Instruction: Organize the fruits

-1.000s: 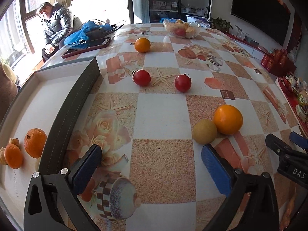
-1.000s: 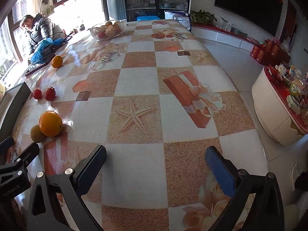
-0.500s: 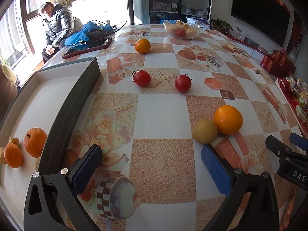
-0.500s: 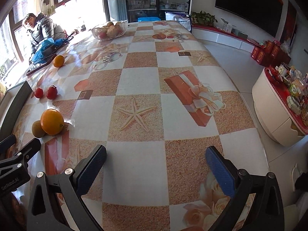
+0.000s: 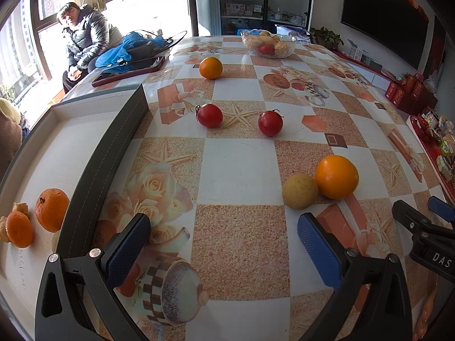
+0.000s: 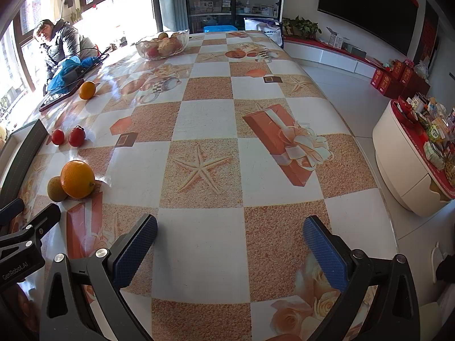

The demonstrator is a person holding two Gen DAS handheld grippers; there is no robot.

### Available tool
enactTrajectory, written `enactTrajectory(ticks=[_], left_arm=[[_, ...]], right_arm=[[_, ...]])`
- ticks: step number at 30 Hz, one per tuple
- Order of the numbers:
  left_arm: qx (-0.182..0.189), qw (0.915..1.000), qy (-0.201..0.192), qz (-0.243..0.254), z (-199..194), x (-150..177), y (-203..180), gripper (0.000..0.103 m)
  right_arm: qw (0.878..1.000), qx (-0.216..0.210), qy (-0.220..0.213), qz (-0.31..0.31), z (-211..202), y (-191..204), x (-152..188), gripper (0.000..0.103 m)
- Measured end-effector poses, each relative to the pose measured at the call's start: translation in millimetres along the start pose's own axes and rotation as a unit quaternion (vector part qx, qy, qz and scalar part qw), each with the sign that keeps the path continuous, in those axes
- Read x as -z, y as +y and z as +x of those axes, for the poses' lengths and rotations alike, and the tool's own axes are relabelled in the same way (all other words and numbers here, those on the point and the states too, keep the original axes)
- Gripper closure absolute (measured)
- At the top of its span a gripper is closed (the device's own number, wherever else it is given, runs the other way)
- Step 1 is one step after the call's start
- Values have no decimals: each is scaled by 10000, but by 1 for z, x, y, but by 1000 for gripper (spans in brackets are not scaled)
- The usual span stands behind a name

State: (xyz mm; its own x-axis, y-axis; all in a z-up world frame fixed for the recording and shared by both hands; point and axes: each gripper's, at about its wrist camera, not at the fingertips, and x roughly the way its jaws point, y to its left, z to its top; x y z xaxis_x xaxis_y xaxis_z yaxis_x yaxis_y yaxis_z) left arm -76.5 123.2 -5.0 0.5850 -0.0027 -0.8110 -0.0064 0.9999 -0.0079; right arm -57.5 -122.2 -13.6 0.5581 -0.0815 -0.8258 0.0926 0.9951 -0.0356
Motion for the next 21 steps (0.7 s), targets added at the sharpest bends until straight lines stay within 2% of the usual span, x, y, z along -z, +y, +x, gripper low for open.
enactTrajectory(ticks=[6, 13, 17, 21], left_arm=[[-6, 10000, 26, 3, 0, -1, 0, 0], [-156, 9989, 429, -143, 16, -27, 7, 0], [-359, 9989, 99, -270, 25, -36, 11, 0], [-322, 9989, 103, -311, 27, -39, 13, 0]], right_arm=[[10000, -2, -1, 0, 0, 0, 0, 0], [10000, 1, -1, 4, 0, 0, 0, 0], [10000, 0, -2, 3, 0, 0, 0, 0], [10000, -2, -3, -1, 0, 1, 0, 0]])
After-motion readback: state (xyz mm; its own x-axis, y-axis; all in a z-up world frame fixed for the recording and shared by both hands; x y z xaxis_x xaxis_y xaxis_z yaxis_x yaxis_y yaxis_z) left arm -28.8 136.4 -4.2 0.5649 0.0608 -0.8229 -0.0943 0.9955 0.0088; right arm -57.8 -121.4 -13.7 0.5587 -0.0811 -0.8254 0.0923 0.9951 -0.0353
